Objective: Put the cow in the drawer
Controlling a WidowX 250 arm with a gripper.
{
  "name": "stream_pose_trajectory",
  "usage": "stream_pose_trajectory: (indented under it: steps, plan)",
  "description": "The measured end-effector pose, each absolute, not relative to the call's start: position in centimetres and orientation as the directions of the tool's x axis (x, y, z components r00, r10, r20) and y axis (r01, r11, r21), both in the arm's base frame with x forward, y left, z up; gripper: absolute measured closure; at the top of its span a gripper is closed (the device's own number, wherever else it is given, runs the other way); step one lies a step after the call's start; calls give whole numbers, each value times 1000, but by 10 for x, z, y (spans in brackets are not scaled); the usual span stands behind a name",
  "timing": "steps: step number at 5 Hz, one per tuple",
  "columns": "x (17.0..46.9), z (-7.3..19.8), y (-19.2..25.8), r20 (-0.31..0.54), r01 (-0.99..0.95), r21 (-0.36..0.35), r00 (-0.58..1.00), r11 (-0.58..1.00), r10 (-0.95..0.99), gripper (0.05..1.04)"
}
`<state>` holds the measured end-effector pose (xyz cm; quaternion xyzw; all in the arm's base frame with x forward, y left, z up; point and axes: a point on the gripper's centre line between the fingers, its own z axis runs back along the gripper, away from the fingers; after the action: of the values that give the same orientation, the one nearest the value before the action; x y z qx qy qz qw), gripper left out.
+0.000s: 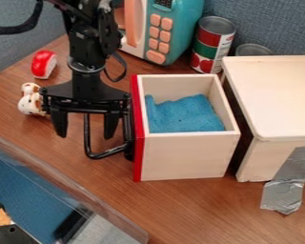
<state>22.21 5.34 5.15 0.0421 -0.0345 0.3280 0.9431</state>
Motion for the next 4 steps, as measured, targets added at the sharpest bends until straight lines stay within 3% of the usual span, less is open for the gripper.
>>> stream_pose_trajectory:
  steps: [1,4]
  plan:
    - [220,48,52,73,-623,62,782,780,618,83]
    - [214,105,99,180,-730,-68,662,680,728,83]
